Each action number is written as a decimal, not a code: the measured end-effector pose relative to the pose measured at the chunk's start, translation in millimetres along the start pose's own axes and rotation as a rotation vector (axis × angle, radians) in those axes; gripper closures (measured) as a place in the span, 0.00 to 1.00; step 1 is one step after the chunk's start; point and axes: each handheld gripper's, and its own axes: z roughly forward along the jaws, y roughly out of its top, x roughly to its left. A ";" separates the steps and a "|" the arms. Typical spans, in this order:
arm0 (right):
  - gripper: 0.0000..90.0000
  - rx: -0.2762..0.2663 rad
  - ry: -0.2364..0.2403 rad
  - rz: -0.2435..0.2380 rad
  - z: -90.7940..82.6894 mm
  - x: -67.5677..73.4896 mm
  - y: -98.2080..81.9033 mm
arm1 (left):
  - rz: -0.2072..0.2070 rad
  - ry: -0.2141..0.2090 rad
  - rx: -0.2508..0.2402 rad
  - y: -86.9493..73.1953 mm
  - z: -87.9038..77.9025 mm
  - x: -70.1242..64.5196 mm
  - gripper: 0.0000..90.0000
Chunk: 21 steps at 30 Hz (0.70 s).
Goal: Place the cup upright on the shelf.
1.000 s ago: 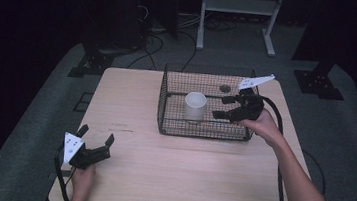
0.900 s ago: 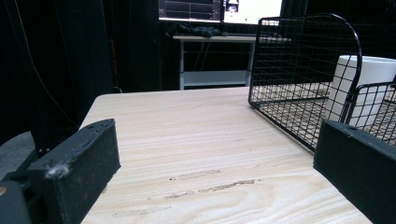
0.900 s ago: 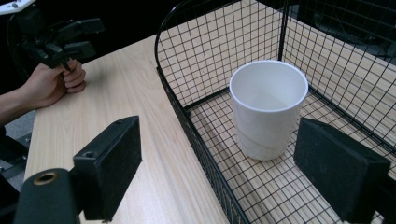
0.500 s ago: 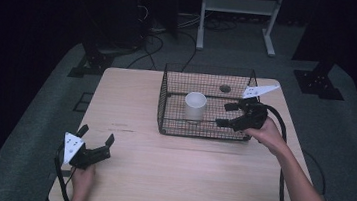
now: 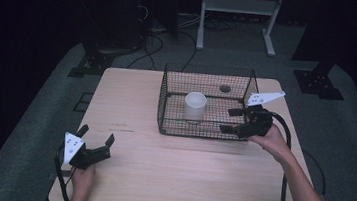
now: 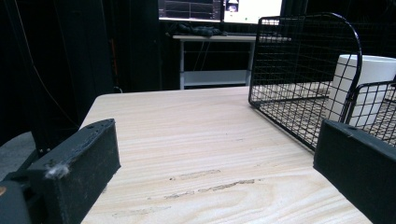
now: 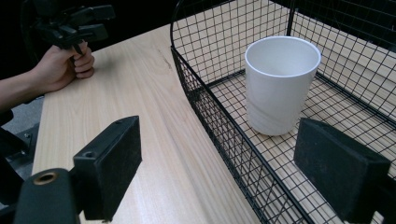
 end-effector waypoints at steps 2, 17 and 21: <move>0.16 -0.003 -0.002 -0.002 -2.3 1.5 -3.0 | 0.000 0.000 0.000 0.0 0.0 0.0 0.00; 0.16 -0.023 -0.003 -0.014 -11.4 12.5 -19.3 | 0.003 0.001 0.001 0.0 0.0 -0.3 0.00; 0.16 -0.022 -0.001 -0.016 -12.1 15.7 -24.0 | 0.003 0.001 0.001 0.0 0.0 -0.3 0.00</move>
